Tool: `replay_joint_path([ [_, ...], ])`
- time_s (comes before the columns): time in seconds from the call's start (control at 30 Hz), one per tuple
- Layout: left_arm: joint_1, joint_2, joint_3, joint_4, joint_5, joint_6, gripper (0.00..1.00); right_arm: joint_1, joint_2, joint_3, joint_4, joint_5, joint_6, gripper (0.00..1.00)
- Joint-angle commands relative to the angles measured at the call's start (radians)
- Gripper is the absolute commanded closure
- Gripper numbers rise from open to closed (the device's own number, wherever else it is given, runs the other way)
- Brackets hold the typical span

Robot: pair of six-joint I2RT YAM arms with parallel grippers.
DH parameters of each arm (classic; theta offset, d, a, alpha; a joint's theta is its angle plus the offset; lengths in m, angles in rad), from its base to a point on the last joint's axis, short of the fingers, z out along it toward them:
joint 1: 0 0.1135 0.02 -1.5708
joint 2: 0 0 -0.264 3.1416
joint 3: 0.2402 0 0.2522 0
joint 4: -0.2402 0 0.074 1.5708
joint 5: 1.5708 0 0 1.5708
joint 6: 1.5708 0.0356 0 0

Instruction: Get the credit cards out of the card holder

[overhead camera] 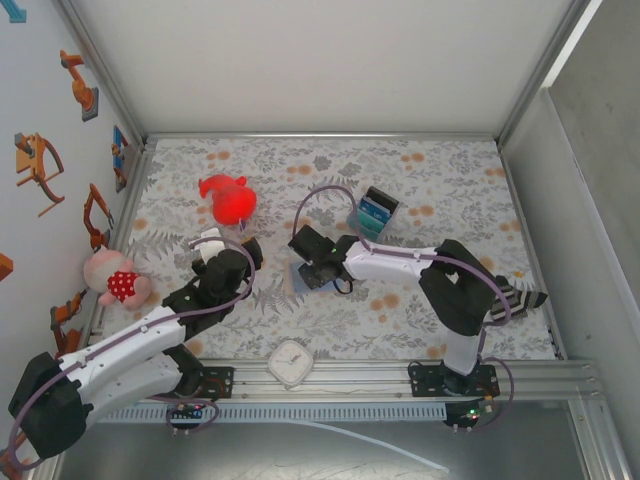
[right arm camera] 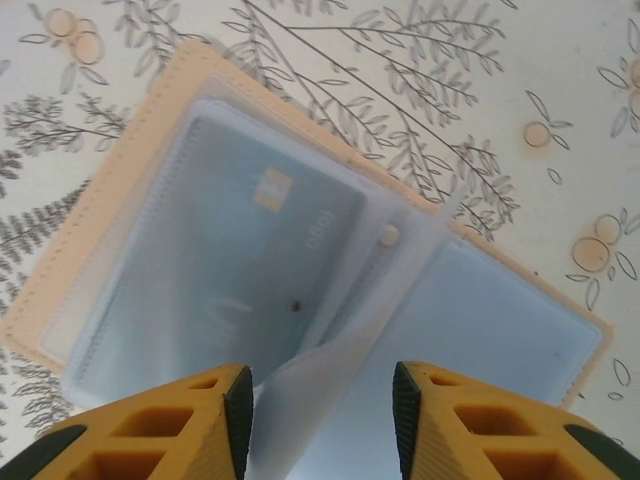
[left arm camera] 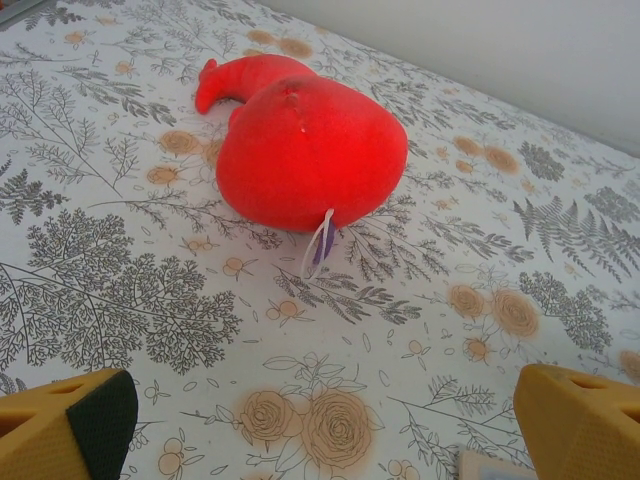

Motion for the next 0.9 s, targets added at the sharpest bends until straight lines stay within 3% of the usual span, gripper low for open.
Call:
replay_joint_path([
  [0.0,0.001,-0.008,0.034,-0.01,-0.01,-0.011,0.03,-0.02,-0.045,-0.022,0.005,0.051,0.073,0.6],
  [0.5,0.003,-0.054,0.038,-0.083,-0.088,-0.011,0.03,-0.094,-0.197,-0.163,-0.035,0.155,0.312,0.62],
  [0.87,0.006,-0.065,0.038,-0.174,-0.17,-0.085,0.03,0.043,-0.054,0.025,-0.047,0.079,0.225,0.67],
])
